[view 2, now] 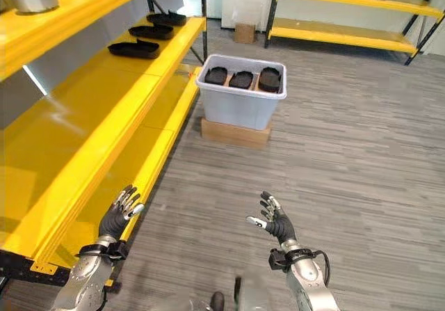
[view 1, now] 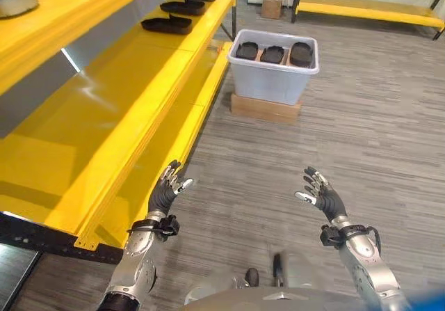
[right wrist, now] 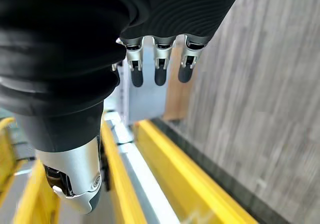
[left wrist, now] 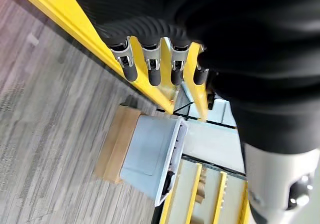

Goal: Move parts from the plastic box to the shelf.

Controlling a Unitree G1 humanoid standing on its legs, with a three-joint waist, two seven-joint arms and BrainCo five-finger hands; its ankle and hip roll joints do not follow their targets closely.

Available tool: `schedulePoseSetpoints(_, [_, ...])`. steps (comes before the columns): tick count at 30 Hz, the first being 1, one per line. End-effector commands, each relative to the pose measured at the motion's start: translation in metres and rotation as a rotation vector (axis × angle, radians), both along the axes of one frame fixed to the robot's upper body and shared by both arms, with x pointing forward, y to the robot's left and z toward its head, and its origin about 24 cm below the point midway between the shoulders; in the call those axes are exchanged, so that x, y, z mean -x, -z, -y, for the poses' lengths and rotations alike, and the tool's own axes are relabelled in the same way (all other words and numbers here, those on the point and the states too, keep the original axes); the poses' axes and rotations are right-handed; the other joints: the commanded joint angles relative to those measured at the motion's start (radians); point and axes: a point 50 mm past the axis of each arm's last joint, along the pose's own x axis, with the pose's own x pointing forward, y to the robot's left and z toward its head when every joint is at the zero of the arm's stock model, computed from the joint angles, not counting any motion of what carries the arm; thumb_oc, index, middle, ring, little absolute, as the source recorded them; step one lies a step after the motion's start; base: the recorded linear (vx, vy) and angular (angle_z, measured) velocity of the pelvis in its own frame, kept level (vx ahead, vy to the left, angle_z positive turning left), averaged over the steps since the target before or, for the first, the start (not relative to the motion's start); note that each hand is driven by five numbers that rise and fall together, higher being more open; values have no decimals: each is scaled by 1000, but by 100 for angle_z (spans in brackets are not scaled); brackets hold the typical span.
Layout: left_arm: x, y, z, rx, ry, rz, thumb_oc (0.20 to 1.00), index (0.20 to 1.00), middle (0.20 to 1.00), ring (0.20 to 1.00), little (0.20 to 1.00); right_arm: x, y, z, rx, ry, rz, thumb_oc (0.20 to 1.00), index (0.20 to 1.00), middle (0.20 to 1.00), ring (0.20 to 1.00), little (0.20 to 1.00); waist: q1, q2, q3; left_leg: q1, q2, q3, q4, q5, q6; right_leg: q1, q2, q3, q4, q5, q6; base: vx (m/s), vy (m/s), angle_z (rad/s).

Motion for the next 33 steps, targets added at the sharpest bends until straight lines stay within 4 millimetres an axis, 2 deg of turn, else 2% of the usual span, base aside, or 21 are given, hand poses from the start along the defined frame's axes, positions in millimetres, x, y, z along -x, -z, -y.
schedulePoseSetpoints(1, [2,-20,-14,-68,-1,106,1000,1000,1000,1000,1000,-23,-30,7,52,12,175,1000,1000,1000,1000,1000,5,-42,-3,-14,101,-44,68,-46,36,149,-48,6,-334,214,66,383,-40,68])
schedulePoseSetpoints(4, [4,-19,-12,-59,-6,108,1000,1000,1000,1000,1000,-24,-31,11,84,10,177,1000,1000,1000,1000,1000,-3,-39,-2,42,97,-56,60,-62,20,147,-80,-18,-520,276,94,365,-51,26])
schedulePoseSetpoints(5, [4,-18,-11,-57,-2,105,1000,1000,1000,1000,1000,-24,-31,11,94,9,177,1000,1000,1000,1000,1000,-5,-39,-3,64,98,-61,59,-70,16,147,-76,-20,-539,286,98,483,-80,0])
schedulePoseSetpoints(8, [3,-16,-9,-57,10,99,1000,1000,1000,1000,1000,-23,-29,12,116,7,170,1000,1000,1000,1000,1000,-11,-41,-16,107,115,-78,69,-83,-2,165,-61,-13,-548,286,96,327,-79,-4])
schedulePoseSetpoints(9, [3,-13,-4,-43,22,88,1000,1000,1000,1000,1000,-21,-26,10,91,13,154,1000,1000,1000,1000,1000,-15,-50,-38,124,131,-89,75,-97,-14,185,-43,-6,-556,296,83,675,-208,62])
schedulePoseSetpoints(10, [4,-13,-4,-28,12,86,1000,1000,1000,1000,1000,-20,-27,11,71,14,155,1000,1000,1000,1000,1000,-17,-42,-63,150,163,-91,81,-83,-31,201,-28,-31,-535,280,72,530,-168,74])
schedulePoseSetpoints(12, [4,-11,-4,-27,10,78,1000,1000,1000,1000,1000,-20,-27,11,69,14,155,1000,1000,1000,1000,1000,-17,-38,-68,149,177,-96,96,-65,-44,207,-21,-41,-523,264,64,371,-123,20])
schedulePoseSetpoints(13, [5,-10,-4,-10,1,76,1000,1000,1000,1000,1000,-19,-26,13,73,15,147,1000,1000,1000,1000,1000,-19,-32,-81,129,209,-93,169,12,-78,233,0,-52,-511,228,42,336,-119,-17])
schedulePoseSetpoints(14, [5,-10,-3,-9,1,76,1000,1000,1000,1000,1000,-19,-26,13,73,15,147,1000,1000,1000,1000,1000,-20,-31,-82,127,210,-94,172,10,-78,232,1,-54,-510,227,42,371,-161,-40])
schedulePoseSetpoints(15, [4,-12,-3,0,-3,80,1000,1000,1000,1000,1000,-18,-26,16,75,24,147,1000,1000,1000,1000,1000,-11,-41,-66,24,204,-78,416,127,-114,281,10,-46,-512,194,18,232,-160,-30])
schedulePoseSetpoints(16, [1,-13,-1,10,1,88,1000,1000,1000,1000,1000,-21,-30,19,89,25,162,1000,1000,1000,1000,1000,10,-53,-28,-91,178,-67,626,189,-129,320,15,-41,-505,165,-12,231,-158,-31])
schedulePoseSetpoints(17, [1,-13,-1,10,1,88,1000,1000,1000,1000,1000,-21,-30,19,89,25,162,1000,1000,1000,1000,1000,10,-52,-28,-92,178,-67,628,188,-129,320,16,-41,-505,165,-12,211,-162,-31])
schedulePoseSetpoints(18, [1,-14,-1,9,-3,89,1000,1000,1000,1000,1000,-21,-32,20,91,36,171,1000,1000,1000,1000,1000,28,-68,-5,-171,162,-43,684,153,-90,350,15,-29,-503,142,-28,188,-120,-44])
schedulePoseSetpoints(20, [2,-14,-1,10,-8,88,1000,1000,1000,1000,1000,-22,-34,21,92,45,178,1000,1000,1000,1000,1000,53,-76,19,-295,202,-13,623,89,-56,386,16,-15,-494,115,-33,216,-94,-15])
schedulePoseSetpoints(21, [3,-14,-2,9,-6,87,1000,1000,1000,1000,1000,-22,-33,21,92,49,175,1000,1000,1000,1000,1000,57,-79,20,-306,208,-10,588,90,-53,397,15,-10,-497,108,-35,270,31,-16])
schedulePoseSetpoints(22, [6,-12,-4,-3,-11,74,1000,1000,1000,1000,1000,-21,-32,21,99,53,177,1000,1000,1000,1000,1000,62,-77,15,-331,244,-20,389,112,-59,410,20,1,-495,90,-34,371,117,-41])
schedulePoseSetpoints(23, [8,-10,-6,-17,-12,64,1000,1000,1000,1000,1000,-20,-31,20,103,51,177,1000,1000,1000,1000,1000,68,-65,11,-299,276,-27,151,164,-79,429,30,10,-492,68,-29,412,172,-51])
schedulePoseSetpoints(24, [8,-10,-6,-30,-11,64,1000,1000,1000,1000,1000,-20,-32,19,109,45,182,1000,1000,1000,1000,1000,73,-52,9,-299,287,-38,53,220,-91,446,39,18,-498,58,-23,263,121,-29])
schedulePoseSetpoints(25, [8,-10,-6,-30,-11,63,1000,1000,1000,1000,1000,-20,-32,19,109,44,181,1000,1000,1000,1000,1000,73,-55,12,-288,286,-36,39,227,-91,451,36,19,-499,58,-23,214,144,-14])
schedulePoseSetpoints(28, [8,-9,-6,-37,-11,64,1000,1000,1000,1000,1000,-18,-26,12,101,10,153,1000,1000,1000,1000,1000,72,-37,-14,-222,260,-70,-18,213,-95,460,29,40,-483,58,-8,196,147,-44])
schedulePoseSetpoints(33, [14,-7,-8,-42,10,47,1000,1000,1000,1000,1000,-9,-22,9,80,-14,125,1000,1000,1000,1000,1000,55,-34,-57,-160,250,-35,-53,183,-81,484,1,46,-524,58,9,140,95,-32])
